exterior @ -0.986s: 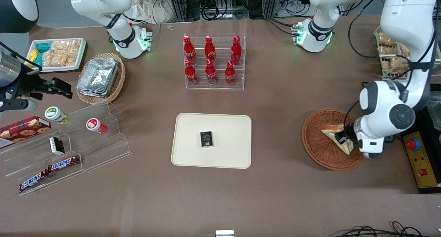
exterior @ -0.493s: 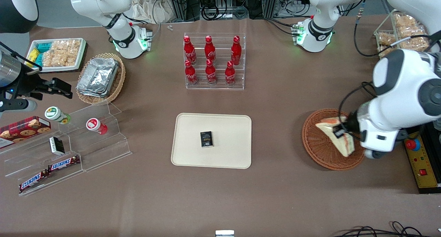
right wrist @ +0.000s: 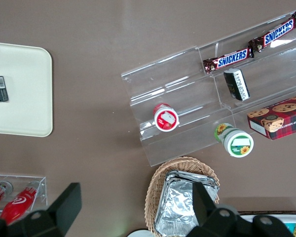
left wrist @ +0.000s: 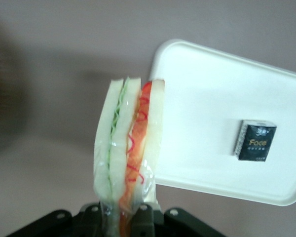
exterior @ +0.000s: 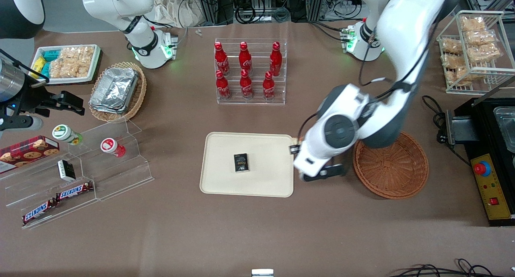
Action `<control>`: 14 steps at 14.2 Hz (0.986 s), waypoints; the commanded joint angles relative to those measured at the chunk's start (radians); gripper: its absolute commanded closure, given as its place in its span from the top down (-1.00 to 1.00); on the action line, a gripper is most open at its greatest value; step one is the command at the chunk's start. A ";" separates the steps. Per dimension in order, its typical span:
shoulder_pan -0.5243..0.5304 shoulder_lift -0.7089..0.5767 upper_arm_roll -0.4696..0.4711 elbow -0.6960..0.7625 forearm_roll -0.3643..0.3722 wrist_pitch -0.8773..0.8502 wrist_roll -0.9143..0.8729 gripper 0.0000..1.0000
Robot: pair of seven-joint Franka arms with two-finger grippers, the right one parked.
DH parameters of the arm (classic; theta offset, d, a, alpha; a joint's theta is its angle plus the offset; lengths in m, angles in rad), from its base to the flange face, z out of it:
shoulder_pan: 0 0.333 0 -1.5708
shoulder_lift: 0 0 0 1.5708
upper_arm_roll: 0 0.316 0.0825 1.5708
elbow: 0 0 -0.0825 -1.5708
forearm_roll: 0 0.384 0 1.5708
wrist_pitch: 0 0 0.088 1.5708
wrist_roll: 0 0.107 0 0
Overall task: Place sandwich from basket to tray
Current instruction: 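Lift the sandwich and carry it with the left gripper to the cream tray, then lower the sandwich onto the tray beside the black box and open the left gripper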
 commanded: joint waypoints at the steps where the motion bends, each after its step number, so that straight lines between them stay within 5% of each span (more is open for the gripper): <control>1: -0.051 0.127 0.007 0.088 0.039 0.043 0.005 -1.00; 5: -0.099 0.226 0.010 0.088 0.154 0.138 -0.007 -1.00; 6: -0.102 0.230 0.010 0.088 0.159 0.146 -0.007 -0.85; 8: -0.099 0.229 0.010 0.088 0.156 0.148 -0.006 0.57; 9: -0.099 0.226 0.010 0.088 0.156 0.146 -0.009 0.99; 14: -0.062 0.110 0.010 0.088 0.151 0.090 -0.062 1.00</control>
